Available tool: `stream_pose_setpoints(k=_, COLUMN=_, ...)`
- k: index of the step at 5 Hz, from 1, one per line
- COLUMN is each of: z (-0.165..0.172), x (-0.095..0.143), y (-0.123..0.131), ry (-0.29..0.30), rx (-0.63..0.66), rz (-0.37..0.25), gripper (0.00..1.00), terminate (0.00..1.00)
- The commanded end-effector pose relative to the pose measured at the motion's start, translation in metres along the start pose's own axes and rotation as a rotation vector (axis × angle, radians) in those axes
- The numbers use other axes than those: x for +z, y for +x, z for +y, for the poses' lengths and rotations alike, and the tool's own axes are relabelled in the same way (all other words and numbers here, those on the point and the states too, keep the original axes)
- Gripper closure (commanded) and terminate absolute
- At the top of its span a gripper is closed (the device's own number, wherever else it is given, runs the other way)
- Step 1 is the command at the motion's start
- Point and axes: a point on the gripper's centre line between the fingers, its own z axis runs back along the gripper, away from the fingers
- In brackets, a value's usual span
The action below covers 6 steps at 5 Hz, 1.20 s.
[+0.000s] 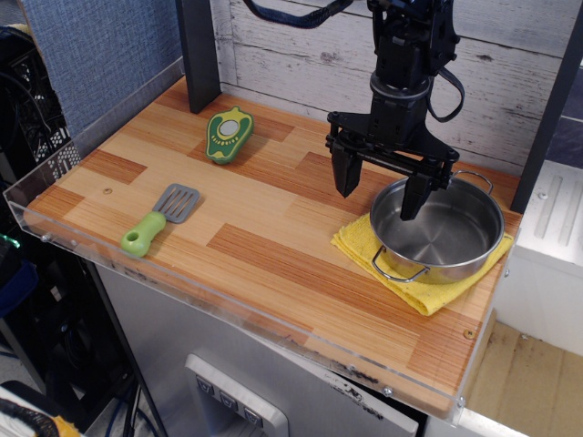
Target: Move the pot from right side to left side
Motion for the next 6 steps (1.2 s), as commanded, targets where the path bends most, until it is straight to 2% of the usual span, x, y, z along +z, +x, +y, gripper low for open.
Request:
stream_pose_setpoints(k=1, z=-0.007, x=0.009, y=0.01, ry=0.002, rx=-0.02, rz=-0.04, gripper=0.0, terminate=0.0)
stream_pose_setpoints(k=2, z=-0.01, x=0.0, y=0.012, ry=0.011, rx=-0.034, rz=-0.013, gripper=0.0, terminate=0.0)
stream_pose_setpoints(k=3, z=-0.01, x=-0.006, y=0.013, ry=0.012, rx=-0.04, rz=-0.005, gripper=1.0, terminate=0.0)
stream_pose_setpoints(k=4, z=-0.01, x=-0.004, y=0.013, ry=0.02, rx=-0.042, rz=-0.009, gripper=1.0, terminate=0.0)
stream_pose_setpoints(k=5, z=-0.011, x=0.006, y=0.011, ry=0.021, rx=-0.037, rz=-0.04, gripper=1.0, terminate=0.0)
stream_pose_setpoints(k=6, z=-0.016, x=0.024, y=0.009, ry=-0.023, rx=-0.044, rz=-0.079, gripper=1.0, terminate=0.0)
